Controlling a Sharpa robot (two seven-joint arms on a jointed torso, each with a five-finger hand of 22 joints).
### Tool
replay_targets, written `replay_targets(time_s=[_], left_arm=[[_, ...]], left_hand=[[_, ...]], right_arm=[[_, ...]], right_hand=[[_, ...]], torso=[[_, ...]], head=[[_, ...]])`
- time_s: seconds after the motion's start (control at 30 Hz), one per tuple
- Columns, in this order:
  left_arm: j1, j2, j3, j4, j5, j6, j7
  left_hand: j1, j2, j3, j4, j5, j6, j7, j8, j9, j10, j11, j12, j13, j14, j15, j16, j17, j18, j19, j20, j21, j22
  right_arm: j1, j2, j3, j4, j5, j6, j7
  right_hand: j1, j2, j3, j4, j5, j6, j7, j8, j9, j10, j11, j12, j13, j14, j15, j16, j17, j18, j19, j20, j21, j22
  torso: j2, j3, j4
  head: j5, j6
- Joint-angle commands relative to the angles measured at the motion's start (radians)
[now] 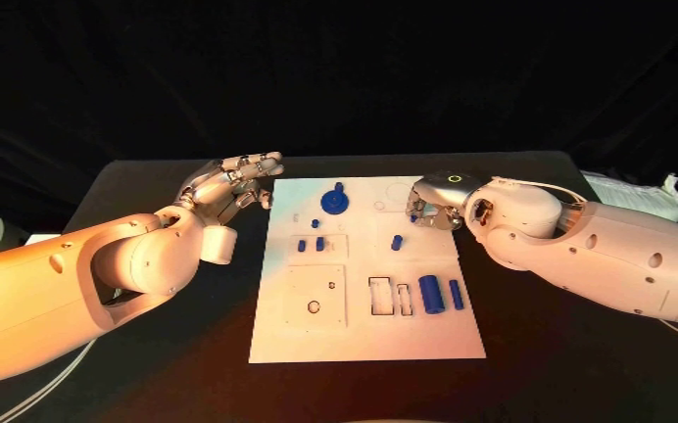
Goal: Assemble the parts on the task board
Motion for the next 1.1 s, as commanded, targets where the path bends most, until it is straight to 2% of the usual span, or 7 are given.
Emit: replay_targets(time_s=[0.03, 0.3, 0.43, 0.6, 0.8, 1.03, 1.1], left_arm=[[0.000, 0.000, 0.000, 0.003, 0.006, 0.018, 0.012], [0.000, 0.000, 0.000, 0.002, 0.006, 0.017, 0.010], [0.000, 0.000, 0.000, 0.001, 0.006, 0.016, 0.009], [0.000, 0.000, 0.000, 0.000, 0.006, 0.014, 0.007], [0.000, 0.000, 0.000, -0.003, 0.006, 0.011, 0.007], [0.000, 0.000, 0.000, -0.007, 0.006, 0.010, 0.008], [0.000, 0.000, 0.000, -0.008, 0.006, 0.010, 0.008]], left_hand=[[-0.002, 0.005, -0.005, -0.002, -0.003, 0.002, -0.001, 0.004, 0.001, -0.004, -0.005, 0.006, 0.001, -0.008, 0.000, -0.006, -0.002, 0.017, -0.006, -0.001, -0.006, -0.002], [-0.001, 0.006, -0.005, -0.004, -0.003, 0.002, -0.001, 0.004, 0.000, -0.005, -0.005, 0.007, 0.002, -0.009, 0.000, -0.007, -0.003, 0.018, -0.007, -0.001, -0.009, -0.004], [-0.001, 0.006, -0.005, -0.004, -0.003, 0.002, -0.001, 0.004, 0.000, -0.005, -0.005, 0.007, 0.002, -0.009, 0.000, -0.007, -0.003, 0.018, -0.007, -0.001, -0.009, -0.004], [0.002, 0.008, -0.006, -0.006, -0.002, 0.001, -0.001, 0.004, 0.000, -0.007, -0.005, 0.009, 0.002, -0.010, -0.001, -0.007, -0.005, 0.018, -0.007, -0.002, -0.012, -0.006], [0.004, 0.009, -0.007, -0.007, -0.002, 0.001, -0.001, 0.004, 0.000, -0.008, -0.004, 0.010, 0.002, -0.010, -0.001, -0.007, -0.006, 0.018, -0.007, -0.002, -0.014, -0.008], [0.011, 0.016, -0.007, -0.012, -0.002, 0.004, -0.002, 0.007, 0.001, -0.010, -0.005, 0.014, 0.002, -0.011, -0.001, -0.008, -0.009, 0.018, -0.007, -0.002, -0.016, -0.010], [0.011, 0.016, -0.007, -0.012, -0.002, 0.004, -0.002, 0.007, 0.001, -0.010, -0.005, 0.014, 0.002, -0.011, -0.001, -0.008, -0.009, 0.018, -0.007, -0.002, -0.016, -0.010]], right_arm=[[-0.007, 0.006, -0.002, -0.005, -0.012, 0.041, 0.001], [-0.015, 0.017, -0.002, -0.018, -0.007, 0.052, 0.004], [-0.017, 0.020, -0.002, -0.021, -0.004, 0.060, 0.006], [-0.018, 0.022, -0.002, -0.020, -0.003, 0.059, 0.011], [-0.018, 0.022, -0.002, -0.014, -0.013, -0.003, 0.010], [-0.019, 0.021, -0.001, -0.004, -0.021, -0.089, 0.004], [-0.018, 0.020, -0.001, 0.000, -0.022, -0.103, 0.004]], right_hand=[[-0.010, -0.010, 0.025, -0.003, -0.004, 0.007, -0.001, -0.003, 0.002, 0.003, -0.006, -0.003, -0.013, 0.061, -0.007, -0.004, 0.025, 0.014, 0.000, -0.007, -0.007, 0.017], [-0.013, -0.012, 0.034, -0.004, -0.005, 0.008, -0.001, -0.002, 0.002, 0.006, -0.006, -0.003, -0.017, 0.061, -0.007, -0.004, 0.025, 0.014, 0.000, -0.008, -0.007, 0.017], [-0.028, -0.019, 0.065, -0.012, -0.005, 0.018, -0.003, 0.000, 0.005, 0.017, -0.008, 0.000, -0.032, 0.061, -0.008, -0.005, 0.024, 0.014, 0.001, -0.009, -0.008, 0.017], [-0.029, -0.009, 0.099, -0.034, -0.005, 0.054, -0.009, 0.014, 0.015, 0.062, -0.016, 0.011, -0.032, 0.063, -0.007, 0.000, 0.031, 0.012, 0.006, -0.009, -0.002, 0.025], [-0.019, 0.006, 0.152, -0.075, -0.007, 0.074, -0.004, 0.020, 0.026, 0.107, -0.017, 0.013, -0.034, 0.064, -0.007, 0.005, 0.036, 0.010, 0.011, -0.007, 0.005, 0.034], [-0.049, -0.012, 0.224, -0.113, -0.006, 0.079, 0.003, 0.014, 0.037, 0.124, -0.013, -0.004, -0.038, 0.064, -0.003, 0.010, 0.040, 0.009, 0.015, -0.002, 0.009, 0.040], [-0.052, -0.013, 0.228, -0.115, -0.006, 0.079, 0.003, 0.014, 0.038, 0.125, -0.013, -0.005, -0.038, 0.064, -0.002, 0.010, 0.040, 0.009, 0.015, -0.002, 0.010, 0.040]], torso=[[0.000, 0.0004, -0.0008], [0.000, -0.0002, 0.0001], [-0.001, -0.0004, -0.0002], [-0.001, -0.0009, -0.0001], [-0.001, -0.0005, -0.0004], [-0.001, -0.0008, 0.0006], [-0.001, -0.0008, 0.0002]], head=[[0.002, -0.002], [0.006, -0.006], [0.006, -0.008], [0.006, -0.009], [0.006, -0.009], [0.006, -0.009], [0.007, -0.008]])
